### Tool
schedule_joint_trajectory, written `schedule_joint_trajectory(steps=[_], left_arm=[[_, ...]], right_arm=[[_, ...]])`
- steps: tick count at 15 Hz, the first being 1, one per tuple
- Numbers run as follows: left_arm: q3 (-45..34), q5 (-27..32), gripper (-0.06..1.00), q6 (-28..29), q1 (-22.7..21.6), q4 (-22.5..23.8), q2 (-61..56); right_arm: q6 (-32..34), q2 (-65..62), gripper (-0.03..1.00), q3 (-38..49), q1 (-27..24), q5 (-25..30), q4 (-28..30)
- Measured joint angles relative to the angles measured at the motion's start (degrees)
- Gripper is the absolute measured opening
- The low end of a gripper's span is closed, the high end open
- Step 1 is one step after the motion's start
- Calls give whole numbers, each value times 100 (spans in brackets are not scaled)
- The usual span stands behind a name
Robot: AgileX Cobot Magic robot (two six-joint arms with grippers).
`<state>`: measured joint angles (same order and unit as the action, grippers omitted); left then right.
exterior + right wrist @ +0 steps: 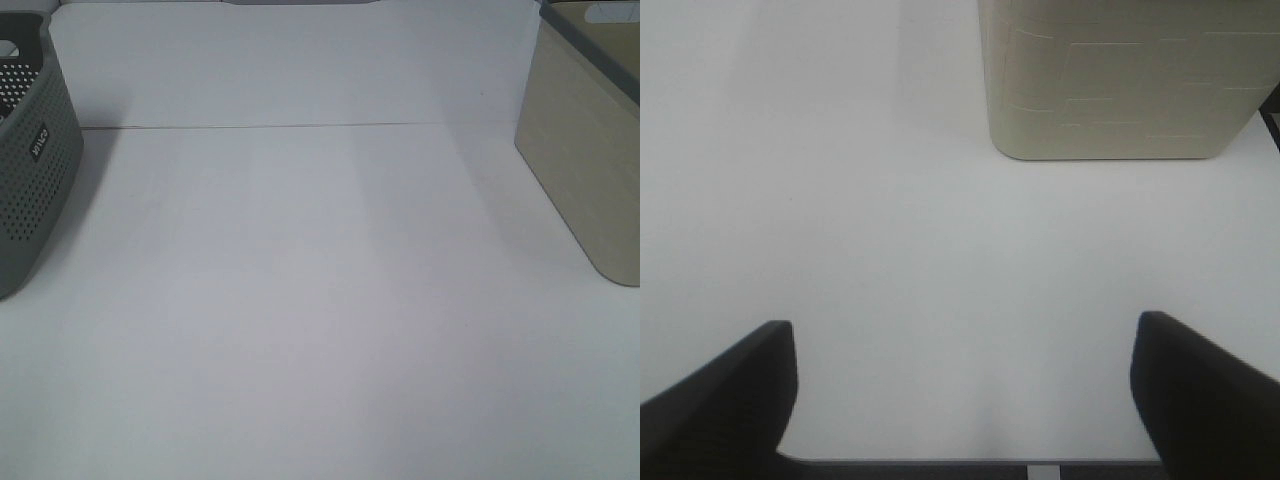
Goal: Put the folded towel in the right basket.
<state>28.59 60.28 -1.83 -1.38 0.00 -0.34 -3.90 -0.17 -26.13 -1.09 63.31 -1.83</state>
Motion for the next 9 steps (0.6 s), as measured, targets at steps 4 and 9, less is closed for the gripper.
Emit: schedule_joint_trajectory(steps=[4, 9], left_arm=[[0, 0, 88, 0, 0, 0, 0], [0, 0, 88, 0, 0, 0, 0]], right_arm=[[0, 0, 87, 0, 0, 0, -23], [6, 0, 87, 0, 0, 0, -23]])
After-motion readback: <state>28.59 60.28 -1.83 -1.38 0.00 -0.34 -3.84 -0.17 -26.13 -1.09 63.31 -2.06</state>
